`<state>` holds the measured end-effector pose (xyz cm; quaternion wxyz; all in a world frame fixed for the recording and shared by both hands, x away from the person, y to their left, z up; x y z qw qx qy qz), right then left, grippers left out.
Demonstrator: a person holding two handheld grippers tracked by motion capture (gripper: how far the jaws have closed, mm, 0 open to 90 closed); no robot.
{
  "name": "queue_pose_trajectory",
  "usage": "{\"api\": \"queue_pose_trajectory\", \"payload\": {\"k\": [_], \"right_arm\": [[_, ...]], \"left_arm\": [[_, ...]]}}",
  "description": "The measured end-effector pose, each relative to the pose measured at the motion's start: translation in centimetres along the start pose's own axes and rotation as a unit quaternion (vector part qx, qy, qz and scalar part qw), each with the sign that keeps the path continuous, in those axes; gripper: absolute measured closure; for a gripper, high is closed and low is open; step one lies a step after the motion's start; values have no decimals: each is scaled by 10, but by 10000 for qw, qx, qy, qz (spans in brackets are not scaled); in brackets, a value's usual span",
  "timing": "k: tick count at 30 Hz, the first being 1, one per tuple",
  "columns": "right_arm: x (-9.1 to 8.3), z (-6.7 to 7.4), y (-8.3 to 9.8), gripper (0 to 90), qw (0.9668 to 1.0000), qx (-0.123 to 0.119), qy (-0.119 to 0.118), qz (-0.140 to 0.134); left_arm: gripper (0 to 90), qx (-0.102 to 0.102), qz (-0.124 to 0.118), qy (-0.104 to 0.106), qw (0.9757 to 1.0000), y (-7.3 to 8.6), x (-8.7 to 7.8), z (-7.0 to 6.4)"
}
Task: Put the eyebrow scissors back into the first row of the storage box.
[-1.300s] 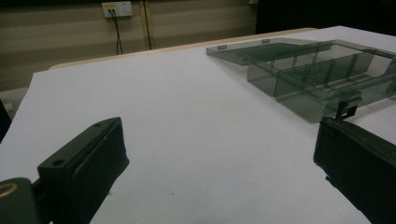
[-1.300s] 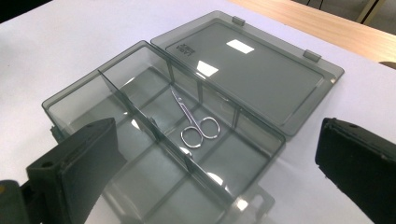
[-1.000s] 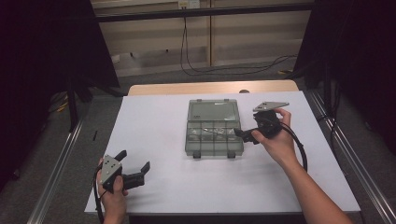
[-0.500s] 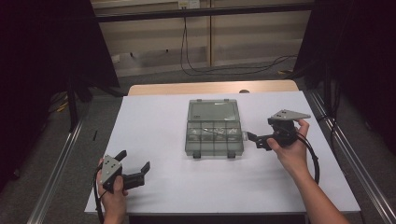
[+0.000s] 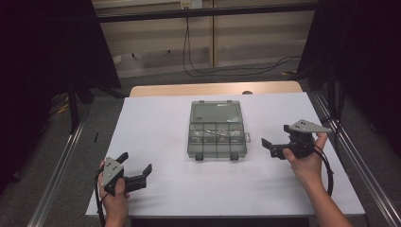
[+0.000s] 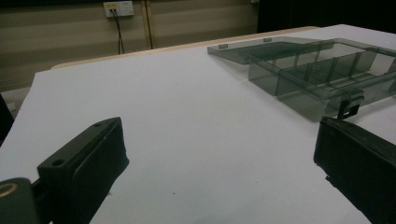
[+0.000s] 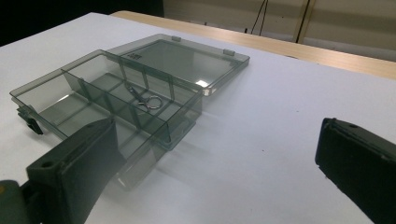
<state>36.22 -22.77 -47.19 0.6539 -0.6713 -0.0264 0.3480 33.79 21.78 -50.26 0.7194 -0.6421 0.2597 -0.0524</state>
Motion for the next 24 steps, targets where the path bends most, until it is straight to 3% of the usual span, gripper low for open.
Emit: {"api": "queue_pose_trajectory", "payload": {"k": [24], "right_arm": [[-36,-21,39,0,9990,208,331,-213]], "left_arm": [[22,20,4,-2,10000,1,1,1]]}}
Point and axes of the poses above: each handheld gripper's, and its own axes: x roughly forward along the jaws, y roughly out of its underside, z roughly to its left, the point moved 10 cm from there along x, roughly forward along the jaws, and after that the axes turned 5 degrees about -y, right-handed, at the moved point
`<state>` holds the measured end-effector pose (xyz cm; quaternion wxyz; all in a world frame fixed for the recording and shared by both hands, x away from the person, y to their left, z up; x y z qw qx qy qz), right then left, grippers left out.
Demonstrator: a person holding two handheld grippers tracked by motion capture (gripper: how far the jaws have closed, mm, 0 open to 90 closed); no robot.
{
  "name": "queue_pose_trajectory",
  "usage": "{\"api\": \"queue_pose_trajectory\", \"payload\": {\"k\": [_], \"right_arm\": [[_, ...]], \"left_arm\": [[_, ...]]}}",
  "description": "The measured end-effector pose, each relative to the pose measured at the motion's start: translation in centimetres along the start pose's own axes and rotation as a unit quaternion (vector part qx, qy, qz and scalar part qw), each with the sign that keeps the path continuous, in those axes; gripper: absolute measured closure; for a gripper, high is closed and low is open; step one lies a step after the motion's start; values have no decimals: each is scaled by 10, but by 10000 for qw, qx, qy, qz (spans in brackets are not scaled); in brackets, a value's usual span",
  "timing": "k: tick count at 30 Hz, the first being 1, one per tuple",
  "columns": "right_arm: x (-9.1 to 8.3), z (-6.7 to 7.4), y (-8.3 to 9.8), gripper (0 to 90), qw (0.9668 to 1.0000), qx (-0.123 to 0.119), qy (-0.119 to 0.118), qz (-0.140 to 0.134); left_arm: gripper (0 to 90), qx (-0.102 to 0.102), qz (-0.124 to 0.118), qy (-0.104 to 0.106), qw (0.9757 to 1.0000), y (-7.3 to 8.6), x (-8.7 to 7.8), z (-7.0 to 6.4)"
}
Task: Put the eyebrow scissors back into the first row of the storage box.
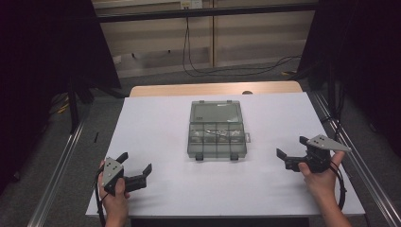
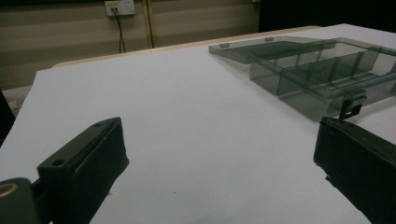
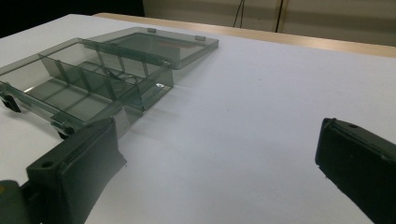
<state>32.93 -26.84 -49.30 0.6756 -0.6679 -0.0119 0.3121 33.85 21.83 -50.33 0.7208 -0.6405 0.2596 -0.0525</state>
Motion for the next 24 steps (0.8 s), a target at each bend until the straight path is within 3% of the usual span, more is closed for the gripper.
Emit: {"api": "queue_pose_trajectory", "payload": {"k": [24], "right_arm": [[-34,-15,17,0,9994,249,185,-174]], "left_arm": [[22,-24,-11,-28,10000,0,0,0]]}}
Point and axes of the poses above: each handheld gripper's, and its own axes: x roughly forward along the jaws, y roughly out of its underside, z roughly to its left, the point moved 10 cm from there along x, roughly forward along the jaws, and after that the axes turned 5 degrees about -y, right-handed, at the moved point
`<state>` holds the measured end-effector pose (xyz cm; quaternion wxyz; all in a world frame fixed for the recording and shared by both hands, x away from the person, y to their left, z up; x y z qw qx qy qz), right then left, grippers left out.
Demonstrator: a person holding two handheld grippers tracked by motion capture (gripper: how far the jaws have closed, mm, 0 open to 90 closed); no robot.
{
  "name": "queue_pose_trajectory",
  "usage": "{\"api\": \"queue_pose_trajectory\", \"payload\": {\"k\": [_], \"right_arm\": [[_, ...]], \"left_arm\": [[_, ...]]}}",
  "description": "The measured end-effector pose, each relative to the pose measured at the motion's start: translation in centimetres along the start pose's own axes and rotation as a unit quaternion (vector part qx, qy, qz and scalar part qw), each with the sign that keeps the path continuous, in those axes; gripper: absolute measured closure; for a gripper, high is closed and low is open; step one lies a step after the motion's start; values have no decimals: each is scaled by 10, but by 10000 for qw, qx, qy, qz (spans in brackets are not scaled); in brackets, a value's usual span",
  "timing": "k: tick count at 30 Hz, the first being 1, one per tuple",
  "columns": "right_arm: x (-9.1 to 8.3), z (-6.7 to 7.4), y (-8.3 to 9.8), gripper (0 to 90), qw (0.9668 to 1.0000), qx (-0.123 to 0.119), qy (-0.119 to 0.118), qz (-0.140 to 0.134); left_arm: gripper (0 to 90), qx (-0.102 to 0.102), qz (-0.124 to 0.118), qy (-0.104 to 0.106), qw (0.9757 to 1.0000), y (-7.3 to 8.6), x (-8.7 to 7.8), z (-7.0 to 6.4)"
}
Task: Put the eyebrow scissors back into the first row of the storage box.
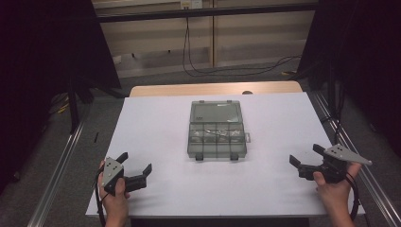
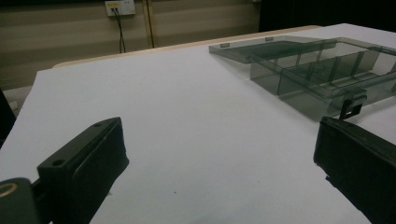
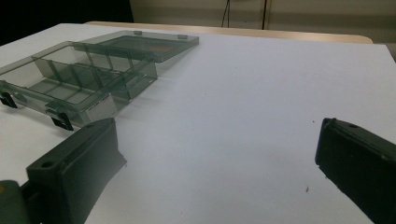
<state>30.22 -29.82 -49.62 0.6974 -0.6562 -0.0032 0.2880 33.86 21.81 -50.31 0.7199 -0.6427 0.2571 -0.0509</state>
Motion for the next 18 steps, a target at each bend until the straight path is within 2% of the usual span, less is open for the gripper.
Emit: {"api": "queue_pose_trajectory", "payload": {"k": [7,13,18], "right_arm": [[-6,-3,4,0,10000,-27,55,-24],[-9,-7,7,0,9999,117,95,-66],[-9,-8,7,0,9998,112,114,-95]], "left_arm": [[22,3,0,-2,10000,0,0,0],[22,0,-1,13,10000,0,0,-1],[22,20,1,26,10000,-1,0,0]]}}
Point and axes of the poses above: each handheld gripper's, and its own axes: x roughly forward along the jaws, y roughly out of its underside, z roughly to its left, the point moved 10 cm from there along x, roughly forward along the jaws, and after that the axes turned 5 degrees about -y, right-handed, at the moved point
